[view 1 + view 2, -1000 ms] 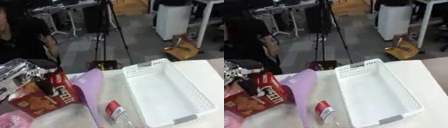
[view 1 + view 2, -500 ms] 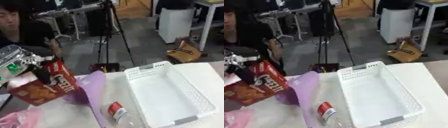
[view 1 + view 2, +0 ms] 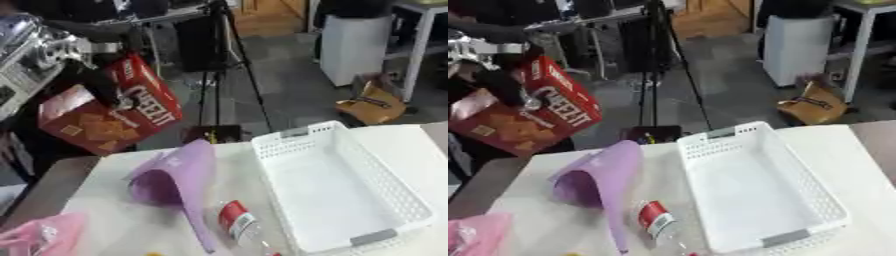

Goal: Pick up objects on the table and place them in the box.

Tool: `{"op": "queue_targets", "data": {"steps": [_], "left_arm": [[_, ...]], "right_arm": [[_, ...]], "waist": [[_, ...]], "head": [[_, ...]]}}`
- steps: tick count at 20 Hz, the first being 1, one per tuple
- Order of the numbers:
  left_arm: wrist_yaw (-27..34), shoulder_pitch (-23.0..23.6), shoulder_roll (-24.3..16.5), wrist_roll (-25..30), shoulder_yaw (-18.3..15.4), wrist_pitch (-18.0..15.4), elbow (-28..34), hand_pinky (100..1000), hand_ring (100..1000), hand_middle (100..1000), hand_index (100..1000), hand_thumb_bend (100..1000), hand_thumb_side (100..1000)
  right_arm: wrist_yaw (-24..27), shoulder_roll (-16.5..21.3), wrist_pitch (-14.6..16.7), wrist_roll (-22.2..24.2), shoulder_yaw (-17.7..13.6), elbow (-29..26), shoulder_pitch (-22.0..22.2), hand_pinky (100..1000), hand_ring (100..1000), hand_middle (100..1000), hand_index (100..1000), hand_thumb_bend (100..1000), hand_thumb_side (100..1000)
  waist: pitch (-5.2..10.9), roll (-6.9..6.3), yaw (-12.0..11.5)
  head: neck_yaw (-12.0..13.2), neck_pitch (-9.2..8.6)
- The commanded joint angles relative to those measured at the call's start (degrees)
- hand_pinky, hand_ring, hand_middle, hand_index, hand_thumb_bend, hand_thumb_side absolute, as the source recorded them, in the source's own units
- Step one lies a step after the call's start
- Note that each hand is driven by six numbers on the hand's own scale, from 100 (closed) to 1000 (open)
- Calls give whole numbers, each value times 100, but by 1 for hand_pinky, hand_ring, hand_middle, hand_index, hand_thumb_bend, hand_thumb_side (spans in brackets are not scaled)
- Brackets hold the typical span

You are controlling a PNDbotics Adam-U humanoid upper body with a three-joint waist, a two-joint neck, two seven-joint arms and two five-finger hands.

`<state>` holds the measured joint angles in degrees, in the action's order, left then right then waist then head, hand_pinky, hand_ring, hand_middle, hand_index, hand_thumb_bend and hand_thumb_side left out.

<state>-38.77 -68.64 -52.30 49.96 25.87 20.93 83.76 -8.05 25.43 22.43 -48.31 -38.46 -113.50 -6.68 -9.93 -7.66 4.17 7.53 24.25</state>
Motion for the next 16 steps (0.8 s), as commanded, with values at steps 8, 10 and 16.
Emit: {"op": "queue_targets", "data": {"steps": [8,10,16], "left_arm": [[4,-841,524,201,-487,304,455,625,529,434,566,100,306],[-124,-929,638,201,-536,275,534,615,516,421,565,100,296],[-260,-1133,1044,201,-613,472,969,592,479,381,558,100,317]], "right_arm": [[-9,176,173,-187,1,-109,-14,685,625,564,573,100,716],[2,169,172,-183,2,-109,-16,685,625,563,572,100,715],[42,148,165,-161,16,-109,-34,685,625,563,572,100,713]], "waist": [[112,108,36],[114,117,52],[119,146,109]], "head": [[14,-51],[18,-65],[30,-98]]}}
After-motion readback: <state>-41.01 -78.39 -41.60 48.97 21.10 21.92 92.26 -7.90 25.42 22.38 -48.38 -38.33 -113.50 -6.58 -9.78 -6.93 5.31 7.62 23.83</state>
